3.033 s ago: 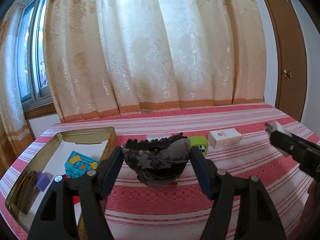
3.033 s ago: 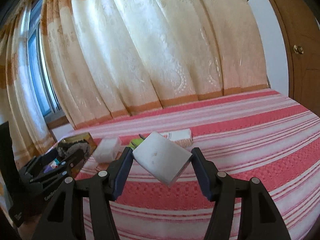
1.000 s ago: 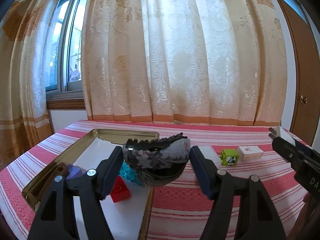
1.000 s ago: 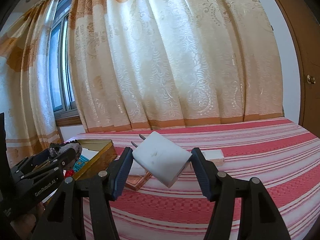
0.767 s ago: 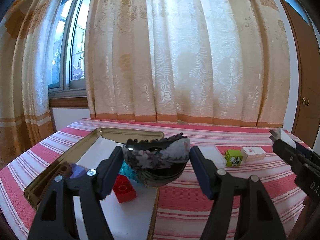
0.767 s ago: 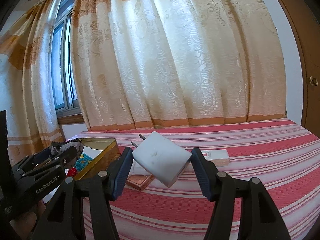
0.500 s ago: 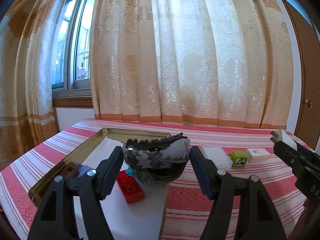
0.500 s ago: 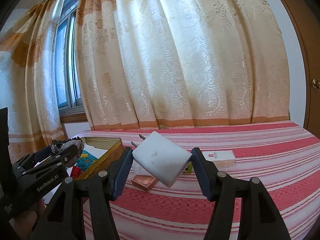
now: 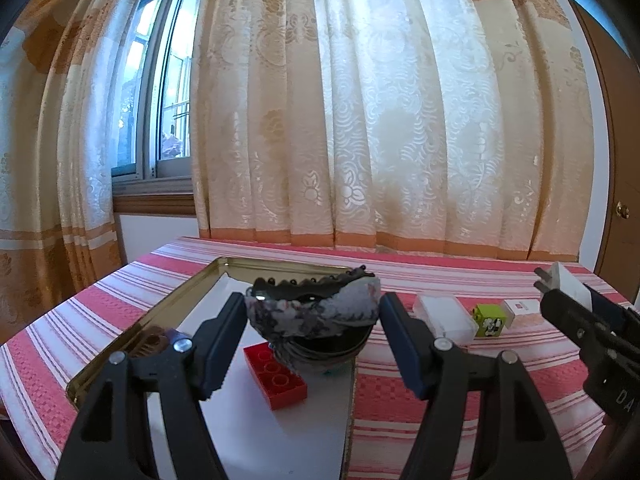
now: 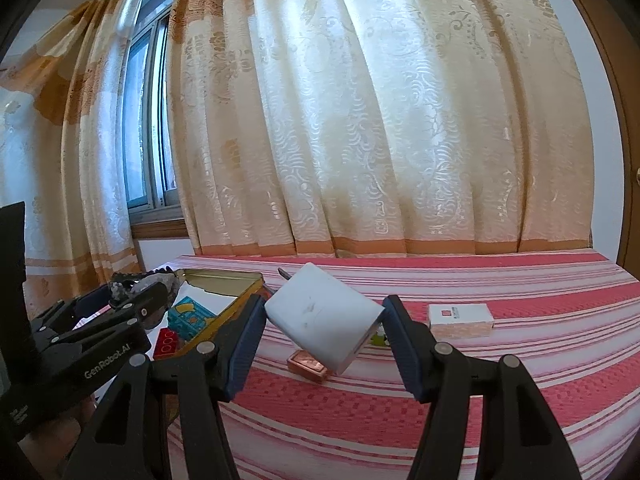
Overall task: Organize rigid objects
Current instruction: 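Carry the fuzzy object and white foam block over the tin tray with both tools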
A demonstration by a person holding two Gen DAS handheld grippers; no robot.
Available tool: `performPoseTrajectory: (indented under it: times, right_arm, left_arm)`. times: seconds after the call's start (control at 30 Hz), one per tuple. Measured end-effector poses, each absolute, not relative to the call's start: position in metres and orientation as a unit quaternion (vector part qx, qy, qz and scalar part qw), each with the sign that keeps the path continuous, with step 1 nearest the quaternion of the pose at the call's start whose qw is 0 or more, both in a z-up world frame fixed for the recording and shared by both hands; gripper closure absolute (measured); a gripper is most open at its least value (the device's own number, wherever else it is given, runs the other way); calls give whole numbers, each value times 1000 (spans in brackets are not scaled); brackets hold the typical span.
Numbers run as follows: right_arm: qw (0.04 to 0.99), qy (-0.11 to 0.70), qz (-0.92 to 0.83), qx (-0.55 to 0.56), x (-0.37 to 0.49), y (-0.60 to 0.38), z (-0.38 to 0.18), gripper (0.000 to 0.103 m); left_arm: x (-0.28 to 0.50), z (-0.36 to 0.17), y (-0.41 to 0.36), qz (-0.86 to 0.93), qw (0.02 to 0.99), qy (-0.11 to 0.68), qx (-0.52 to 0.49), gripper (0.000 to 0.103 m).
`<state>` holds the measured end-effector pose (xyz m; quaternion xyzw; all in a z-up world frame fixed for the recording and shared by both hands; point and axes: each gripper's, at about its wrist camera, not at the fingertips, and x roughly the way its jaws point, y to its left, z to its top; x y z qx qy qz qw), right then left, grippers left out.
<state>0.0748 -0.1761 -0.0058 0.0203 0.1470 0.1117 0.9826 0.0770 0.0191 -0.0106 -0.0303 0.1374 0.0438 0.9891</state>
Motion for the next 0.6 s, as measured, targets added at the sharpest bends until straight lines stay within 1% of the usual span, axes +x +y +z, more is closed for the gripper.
performPoseTrajectory:
  times: [0.6]
  right_arm:
    - [980, 147, 132, 3, 77, -151, -6, 41]
  left_arm:
    - [72, -11, 38, 61, 989, 133, -36, 34]
